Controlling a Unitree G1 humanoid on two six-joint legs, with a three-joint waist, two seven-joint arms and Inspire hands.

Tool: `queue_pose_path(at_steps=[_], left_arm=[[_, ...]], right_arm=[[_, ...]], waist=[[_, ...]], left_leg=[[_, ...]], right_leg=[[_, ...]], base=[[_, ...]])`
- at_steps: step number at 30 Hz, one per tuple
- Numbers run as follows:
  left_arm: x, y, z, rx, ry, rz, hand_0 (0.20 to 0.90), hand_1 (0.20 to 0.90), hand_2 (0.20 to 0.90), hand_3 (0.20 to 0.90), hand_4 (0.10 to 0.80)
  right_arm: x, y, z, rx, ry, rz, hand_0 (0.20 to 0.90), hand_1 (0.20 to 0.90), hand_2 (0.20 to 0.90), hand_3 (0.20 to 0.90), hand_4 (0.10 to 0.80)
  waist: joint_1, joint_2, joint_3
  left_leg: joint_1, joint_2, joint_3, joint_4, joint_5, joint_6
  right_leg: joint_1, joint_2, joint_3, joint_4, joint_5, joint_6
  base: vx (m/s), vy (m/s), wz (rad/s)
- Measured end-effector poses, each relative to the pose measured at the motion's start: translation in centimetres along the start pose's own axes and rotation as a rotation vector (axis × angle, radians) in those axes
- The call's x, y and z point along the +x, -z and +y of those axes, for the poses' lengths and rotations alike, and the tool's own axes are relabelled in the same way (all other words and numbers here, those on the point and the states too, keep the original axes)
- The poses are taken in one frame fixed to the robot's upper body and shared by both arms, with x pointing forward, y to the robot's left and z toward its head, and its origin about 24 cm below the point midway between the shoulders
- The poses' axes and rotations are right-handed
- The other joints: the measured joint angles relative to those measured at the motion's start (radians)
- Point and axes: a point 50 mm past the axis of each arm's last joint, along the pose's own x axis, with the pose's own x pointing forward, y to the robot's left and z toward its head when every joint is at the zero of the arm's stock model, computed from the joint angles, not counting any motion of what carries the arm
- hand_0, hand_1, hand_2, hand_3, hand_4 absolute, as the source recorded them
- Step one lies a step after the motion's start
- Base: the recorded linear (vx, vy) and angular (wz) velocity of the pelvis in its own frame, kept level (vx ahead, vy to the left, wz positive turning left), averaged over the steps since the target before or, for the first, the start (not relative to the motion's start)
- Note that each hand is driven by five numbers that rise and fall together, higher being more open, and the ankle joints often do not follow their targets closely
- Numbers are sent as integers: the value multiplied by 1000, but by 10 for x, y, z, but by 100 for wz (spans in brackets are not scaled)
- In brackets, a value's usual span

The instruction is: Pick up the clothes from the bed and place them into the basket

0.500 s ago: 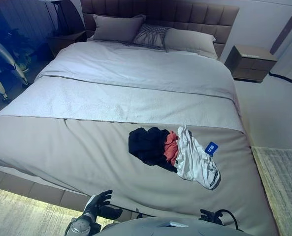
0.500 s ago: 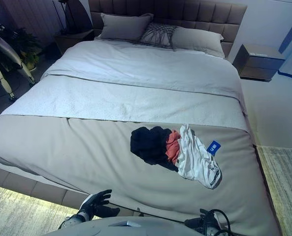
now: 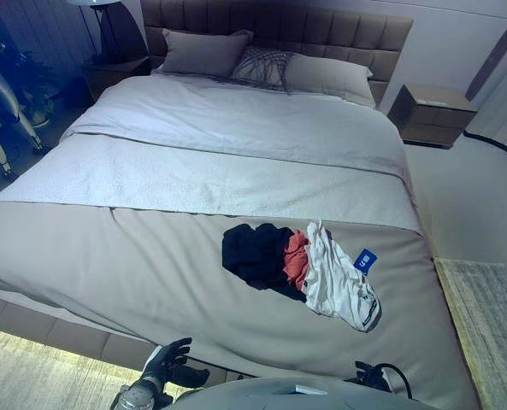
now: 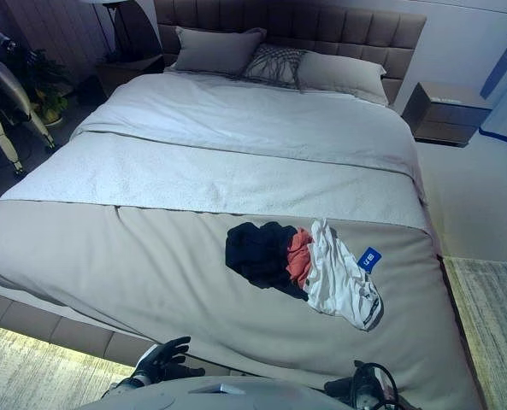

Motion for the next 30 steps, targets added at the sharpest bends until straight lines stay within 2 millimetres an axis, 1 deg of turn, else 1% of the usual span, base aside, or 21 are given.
queue_pose_path(at_steps=[3,5,6,8,9,10,12,13,14,16,17,19,20,21,23,25,26,27,28,29,30], left_arm=[[-1,0,4,6,-6,-1,900,900,900,900,800],[0,-3,12,21,-19,-11,900,900,900,900,800],[0,-5,15,26,-25,-17,900,900,900,900,800],[0,-11,27,54,-44,-35,900,900,900,900,800],[0,-16,33,67,-54,-49,900,900,900,900,800],[0,-19,40,77,-66,-59,900,900,900,900,800],[2,-31,54,98,-93,-59,900,900,900,900,800],[3,-36,58,102,-103,-63,900,900,900,900,800],[3,-40,61,103,-108,-70,900,900,900,900,800],[7,-59,64,94,-114,-116,900,900,900,900,800],[8,-65,65,97,-114,-132,900,900,900,900,800],[7,-78,67,109,-114,-183,900,900,900,900,800],[8,-83,68,113,-116,-197,900,900,900,900,800],[8,-91,70,117,-120,-219,900,900,900,900,800],[8,-100,74,125,-128,-239,900,900,900,900,800],[8,-120,76,134,-134,-291,900,900,900,900,800],[8,-126,77,139,-135,-313,900,900,900,900,800],[7,-130,77,141,-135,-328,900,900,900,900,800],[7,-135,78,143,-137,-339,900,900,900,900,800],[6,-135,81,147,-143,-336,900,900,900,900,800],[6,-135,83,149,-149,-333,900,900,900,900,800]], right_arm=[[4,-2,-14,3,37,-2,900,900,900,900,800],[8,-6,-30,3,80,-11,900,900,900,900,800],[9,-8,-33,2,91,-18,900,900,900,900,800],[13,-21,-47,-2,139,-50,900,900,900,900,800],[14,-31,-54,-3,163,-75,900,900,900,900,800],[16,-43,-60,1,188,-104,900,900,900,900,800],[18,-81,-75,20,240,-198,900,900,900,900,800],[17,-98,-82,31,266,-241,900,900,900,900,800],[17,-109,-87,37,281,-268,900,900,900,900,800],[13,-139,-104,52,328,-344,900,900,900,900,800],[12,-146,-108,56,338,-363,900,900,900,900,800],[6,-171,-118,75,357,-432,900,900,900,900,800],[4,-178,-120,78,361,-455,900,900,900,900,800],[0,-192,-124,90,369,-492,900,900,900,900,800],[-6,-213,-127,105,362,-543,900,900,900,900,800],[-17,-239,-143,120,379,-615,900,900,900,900,800],[-24,-251,-152,134,393,-646,900,900,900,900,800],[-26,-256,-157,140,403,-659,900,900,900,900,800],[-33,-267,-164,157,414,-685,900,900,900,900,800],[-37,-275,-167,165,413,-692,900,900,900,900,800],[-40,-281,-170,158,415,-690,900,900,900,900,800]], waist=[[12,-6,5],[28,-14,10],[31,-16,10],[40,-27,22],[49,-29,38],[52,-33,51],[60,-35,93],[62,-32,113],[66,-28,128],[81,-14,182],[88,-8,201],[110,0,239],[109,3,253],[114,8,281],[124,11,314],[140,33,367],[144,43,395],[148,50,408],[156,60,429],[159,62,435],[162,65,439]], left_leg=[[-3,1,-2,0,0,0],[-16,4,-6,0,-5,-9],[-21,4,-7,0,-4,-8],[-52,7,-21,0,10,-2],[-68,10,-27,1,17,-2],[-86,12,-29,1,22,0],[-133,14,-36,5,39,2],[-152,14,-40,6,48,2],[-165,14,-43,6,54,6],[-195,14,-59,6,68,5],[-198,13,-62,6,71,4],[-233,15,-73,15,73,-6],[-248,14,-82,28,71,-9],[-274,11,-92,45,70,-10],[-325,16,-104,95,69,-11],[-390,19,-122,146,67,-14],[-414,20,-127,171,65,-15],[-423,19,-127,182,62,-15],[-441,19,-130,200,61,-15],[-460,19,-131,216,52,-22],[-488,19,-136,239,55,-19]], right_leg=[[-1,1,-3,0,0,0],[-12,2,-7,-5,0,0],[-16,3,-9,-5,0,0],[-42,7,-22,0,13,19],[-55,11,-26,2,24,27],[-74,13,-28,5,29,26],[-120,18,-32,10,43,18],[-138,19,-35,13,51,17],[-150,20,-38,17,54,18],[-181,22,-54,34,55,16],[-185,22,-57,40,55,16],[-215,23,-65,44,57,13],[-220,22,-75,44,57,13],[-236,22,-82,54,58,12],[-276,24,-91,81,57,11],[-321,24,-107,113,57,11],[-343,23,-109,138,51,3],[-353,21,-109,150,49,0],[-371,18,-112,171,47,0],[-393,14,-111,195,30,-11],[-430,10,-116,231,25,-12]], base=[[43,-109,2],[29,-159,4],[-16,-131,9],[-81,-162,14],[-140,-179,12],[-143,-159,8],[-159,-153,5],[-103,-91,4],[-123,-101,11],[-94,-87,17],[-54,-99,14],[-52,-127,13],[-68,-173,21],[-65,-164,20],[-61,-132,11],[-11,-89,15],[14,-111,8],[51,-113,2],[-69,-106,0],[-105,-89,2],[-161,-52,0]])
